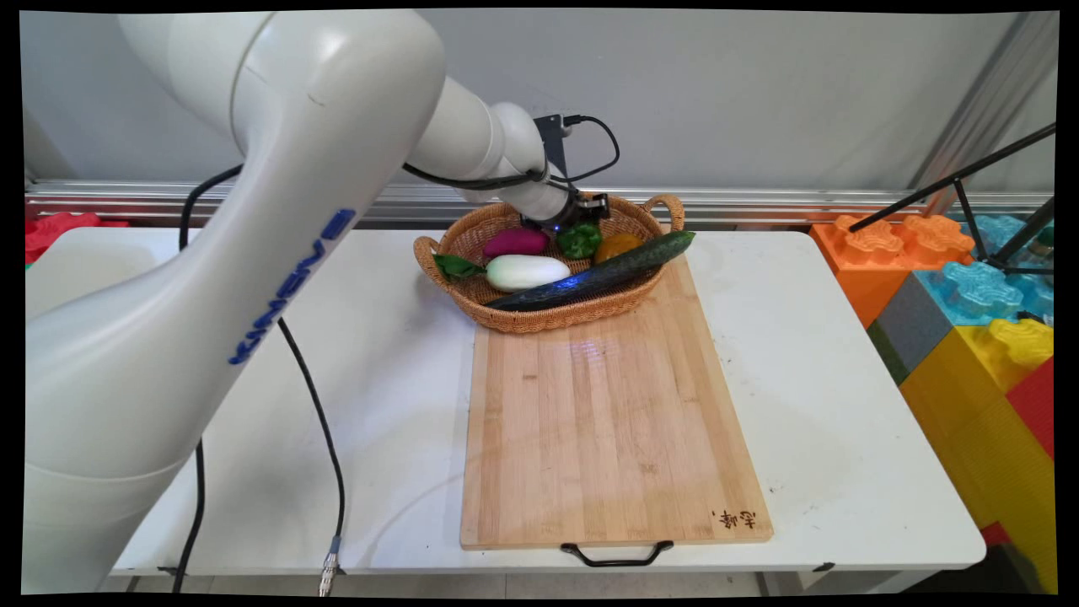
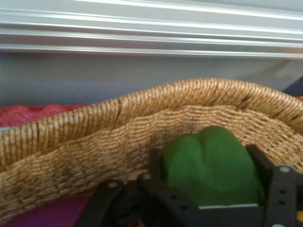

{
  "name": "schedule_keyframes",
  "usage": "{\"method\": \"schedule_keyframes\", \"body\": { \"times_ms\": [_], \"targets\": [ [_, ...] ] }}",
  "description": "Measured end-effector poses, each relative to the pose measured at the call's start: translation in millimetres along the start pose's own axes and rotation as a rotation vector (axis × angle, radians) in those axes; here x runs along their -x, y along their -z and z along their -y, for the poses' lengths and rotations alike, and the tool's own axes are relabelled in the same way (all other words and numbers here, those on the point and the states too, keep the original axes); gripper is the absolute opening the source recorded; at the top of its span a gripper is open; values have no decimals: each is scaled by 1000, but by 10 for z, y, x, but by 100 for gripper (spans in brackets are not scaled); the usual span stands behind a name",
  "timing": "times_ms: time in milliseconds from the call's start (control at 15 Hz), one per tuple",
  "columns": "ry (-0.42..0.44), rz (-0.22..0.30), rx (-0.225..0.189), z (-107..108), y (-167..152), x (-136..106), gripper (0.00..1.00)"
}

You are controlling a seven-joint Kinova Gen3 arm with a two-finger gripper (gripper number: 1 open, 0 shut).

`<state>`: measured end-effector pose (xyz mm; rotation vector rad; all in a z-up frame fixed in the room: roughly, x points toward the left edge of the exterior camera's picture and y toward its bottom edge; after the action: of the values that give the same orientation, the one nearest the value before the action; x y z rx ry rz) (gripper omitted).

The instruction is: Place the picked object on the cutting board

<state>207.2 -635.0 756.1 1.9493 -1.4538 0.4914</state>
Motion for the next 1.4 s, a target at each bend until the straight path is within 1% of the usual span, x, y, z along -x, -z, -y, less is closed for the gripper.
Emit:
{"method": "schedule_keyframes", "body": {
  "times_ms": [133, 400, 600, 667, 800, 933, 1000, 1067, 1267, 1400],
  "targets": [
    [-19, 4, -3, 1, 11, 7, 0],
    [-52, 3, 4, -8, 46, -4, 0],
    [-116, -32, 34, -64, 153, -120, 0],
    [-142, -47, 48, -86, 214, -179, 0],
    [-211, -74, 99, -167, 403, -314, 0],
    [-285, -75, 145, -242, 579, -384, 0],
    [-340, -63, 176, -264, 698, -411, 0],
    [-377, -49, 195, -262, 772, -413, 0],
    [-459, -10, 242, -247, 935, -389, 0],
    [-528, 27, 294, -248, 1076, -338, 0]
  ]
}}
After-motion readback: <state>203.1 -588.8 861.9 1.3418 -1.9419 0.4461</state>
